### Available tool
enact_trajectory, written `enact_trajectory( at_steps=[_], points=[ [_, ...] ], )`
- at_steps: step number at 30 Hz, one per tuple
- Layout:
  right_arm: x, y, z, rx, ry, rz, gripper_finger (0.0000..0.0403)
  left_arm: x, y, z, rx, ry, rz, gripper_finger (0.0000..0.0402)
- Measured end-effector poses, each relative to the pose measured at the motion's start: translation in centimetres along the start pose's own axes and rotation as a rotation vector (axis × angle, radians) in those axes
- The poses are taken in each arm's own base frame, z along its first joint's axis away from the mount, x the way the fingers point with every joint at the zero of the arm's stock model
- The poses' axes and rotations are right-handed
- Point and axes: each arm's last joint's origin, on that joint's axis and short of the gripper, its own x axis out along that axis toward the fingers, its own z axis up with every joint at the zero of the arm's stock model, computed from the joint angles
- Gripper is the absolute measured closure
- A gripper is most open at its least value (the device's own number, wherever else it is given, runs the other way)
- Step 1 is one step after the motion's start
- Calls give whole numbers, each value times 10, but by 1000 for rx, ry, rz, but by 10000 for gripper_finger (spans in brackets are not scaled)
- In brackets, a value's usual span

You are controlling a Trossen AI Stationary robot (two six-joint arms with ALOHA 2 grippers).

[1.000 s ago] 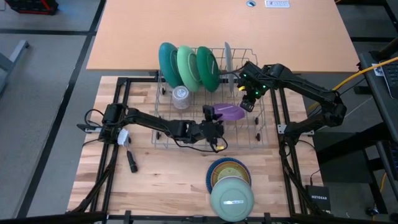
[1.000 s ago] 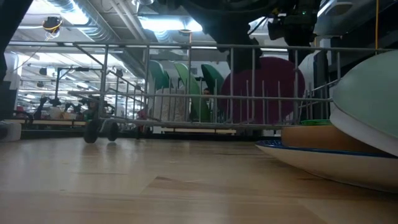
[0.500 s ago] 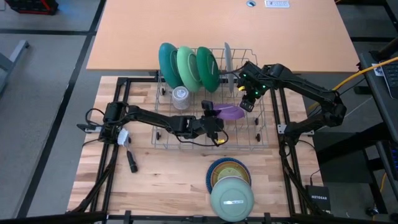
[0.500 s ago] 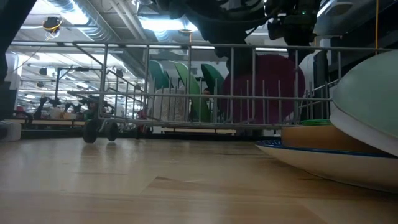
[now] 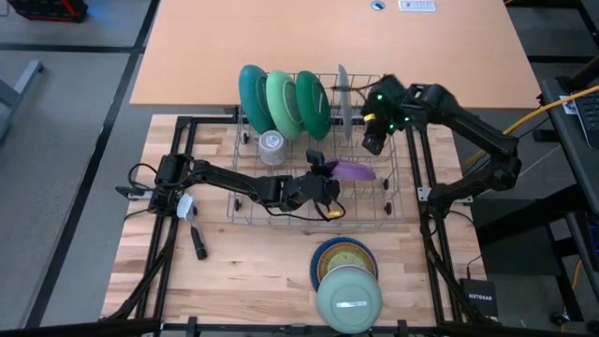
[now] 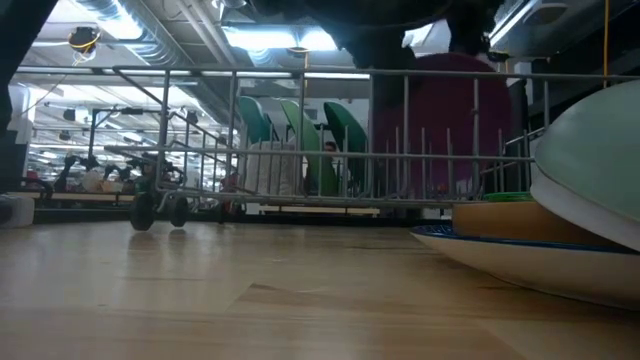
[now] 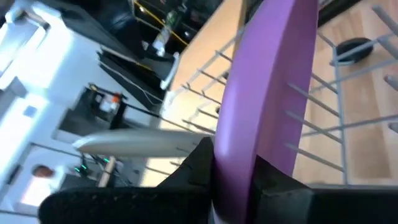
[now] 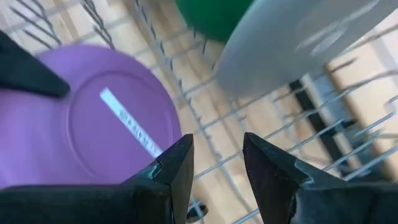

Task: Sort dishes
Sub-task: Put the purple plate in the dish rack

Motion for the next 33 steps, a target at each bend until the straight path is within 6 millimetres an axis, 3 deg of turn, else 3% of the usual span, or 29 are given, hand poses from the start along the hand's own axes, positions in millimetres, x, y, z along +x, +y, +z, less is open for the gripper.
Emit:
enact_trajectory(
  at_steps=[8,16,23,33],
  points=[
    [-55,-1,10,-11,-154,-14,259,2,13,8,132,-56,97,387],
    [-92,0,-2,-12,-234,-10,259,1,16,11,407,-79,126,387],
    [-106,1,-15,-12,-257,-12,259,0,14,14,583,-201,91,384],
    [-107,2,-18,-12,-240,-10,259,-8,9,19,790,-219,107,382]
  ],
)
